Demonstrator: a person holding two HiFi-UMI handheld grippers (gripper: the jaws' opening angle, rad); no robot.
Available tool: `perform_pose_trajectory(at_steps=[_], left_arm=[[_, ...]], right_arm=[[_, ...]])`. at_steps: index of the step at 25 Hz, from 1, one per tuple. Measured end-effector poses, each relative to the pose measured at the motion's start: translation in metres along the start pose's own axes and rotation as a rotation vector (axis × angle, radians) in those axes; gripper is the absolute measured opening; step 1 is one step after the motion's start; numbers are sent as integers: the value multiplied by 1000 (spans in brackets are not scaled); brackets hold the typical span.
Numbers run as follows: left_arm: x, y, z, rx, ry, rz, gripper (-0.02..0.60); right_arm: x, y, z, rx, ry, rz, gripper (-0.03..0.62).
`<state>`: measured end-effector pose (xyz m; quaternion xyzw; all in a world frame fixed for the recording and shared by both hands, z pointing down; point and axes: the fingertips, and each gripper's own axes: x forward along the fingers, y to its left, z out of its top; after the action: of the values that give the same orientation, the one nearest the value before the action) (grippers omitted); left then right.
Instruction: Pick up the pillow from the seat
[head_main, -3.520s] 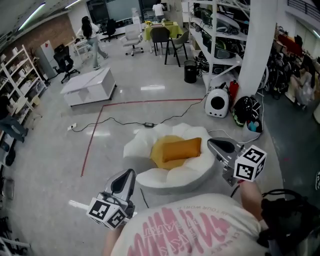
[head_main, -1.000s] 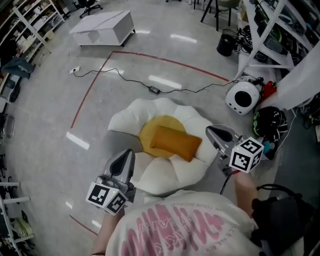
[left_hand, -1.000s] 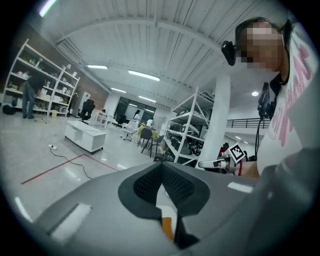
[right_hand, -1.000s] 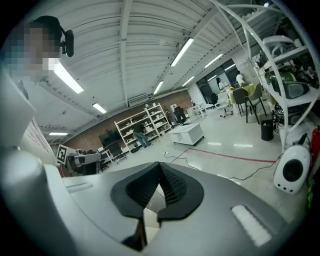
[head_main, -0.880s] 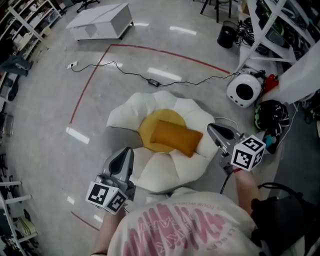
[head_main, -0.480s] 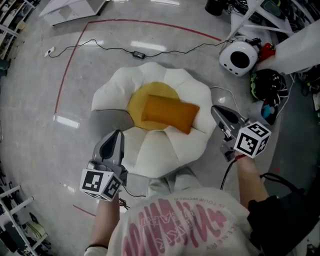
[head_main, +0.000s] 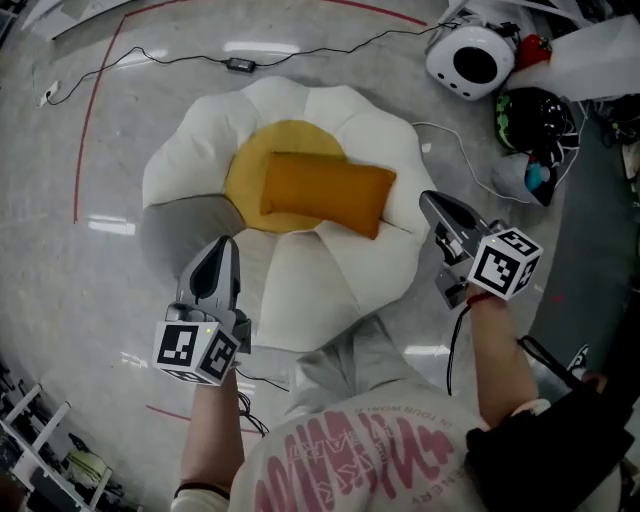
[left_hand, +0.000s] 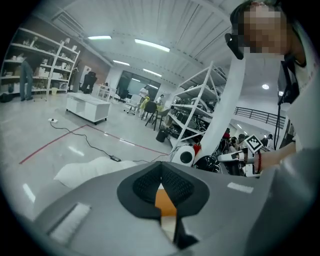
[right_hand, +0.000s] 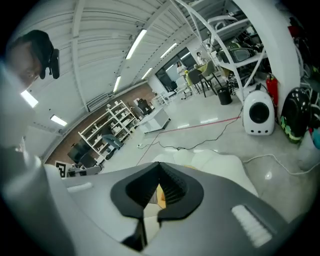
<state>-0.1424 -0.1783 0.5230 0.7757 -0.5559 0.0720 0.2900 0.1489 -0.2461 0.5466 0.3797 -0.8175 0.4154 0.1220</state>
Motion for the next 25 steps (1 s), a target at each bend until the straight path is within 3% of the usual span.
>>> perform_pose_trajectory(at_steps=[12, 16, 20, 25], left_arm=[[85, 43, -99, -89, 133, -41, 5], [112, 70, -138, -80, 192, -21, 5], [137, 96, -171, -136, 202, 13, 8], [166, 127, -207, -212, 201, 27, 18]], right_arm=[[68, -87, -92, 174, 15, -62, 6], [83, -114, -112, 236, -8, -107, 6], [98, -132, -130, 313, -34, -122, 6], [115, -147, -152, 256, 17, -190, 8]])
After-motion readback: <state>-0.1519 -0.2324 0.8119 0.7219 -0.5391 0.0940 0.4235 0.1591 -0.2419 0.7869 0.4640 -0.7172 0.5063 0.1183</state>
